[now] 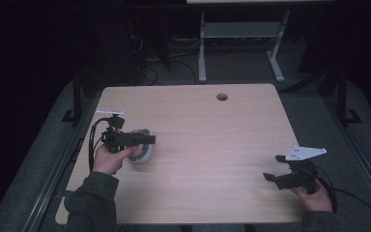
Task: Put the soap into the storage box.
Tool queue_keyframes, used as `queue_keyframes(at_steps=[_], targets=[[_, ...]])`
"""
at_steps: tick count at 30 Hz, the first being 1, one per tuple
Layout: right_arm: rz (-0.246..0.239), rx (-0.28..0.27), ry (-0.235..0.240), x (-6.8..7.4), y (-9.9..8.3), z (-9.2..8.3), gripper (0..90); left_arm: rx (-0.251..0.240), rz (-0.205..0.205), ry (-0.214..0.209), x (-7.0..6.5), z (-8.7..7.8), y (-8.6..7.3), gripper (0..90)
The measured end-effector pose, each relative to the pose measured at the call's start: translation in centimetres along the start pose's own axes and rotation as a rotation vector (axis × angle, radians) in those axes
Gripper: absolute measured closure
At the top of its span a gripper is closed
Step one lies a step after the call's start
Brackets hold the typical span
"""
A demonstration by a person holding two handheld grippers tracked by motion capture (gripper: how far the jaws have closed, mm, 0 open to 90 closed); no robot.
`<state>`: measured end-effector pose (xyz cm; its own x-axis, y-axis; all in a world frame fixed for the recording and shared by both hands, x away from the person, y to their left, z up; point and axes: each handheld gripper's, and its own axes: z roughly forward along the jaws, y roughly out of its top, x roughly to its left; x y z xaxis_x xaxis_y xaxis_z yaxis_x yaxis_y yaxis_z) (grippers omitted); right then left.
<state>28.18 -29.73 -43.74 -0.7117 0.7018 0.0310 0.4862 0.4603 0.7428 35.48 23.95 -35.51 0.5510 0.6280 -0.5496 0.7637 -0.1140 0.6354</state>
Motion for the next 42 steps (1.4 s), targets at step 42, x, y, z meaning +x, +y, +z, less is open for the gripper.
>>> queue_keyframes(at_steps=[42], targets=[[0.021, 0.016, -0.011, -0.3, -0.2, 0.2, 16.3, 0.033, 0.063, -0.036, -0.6, -0.4, -3.7, 20.5]])
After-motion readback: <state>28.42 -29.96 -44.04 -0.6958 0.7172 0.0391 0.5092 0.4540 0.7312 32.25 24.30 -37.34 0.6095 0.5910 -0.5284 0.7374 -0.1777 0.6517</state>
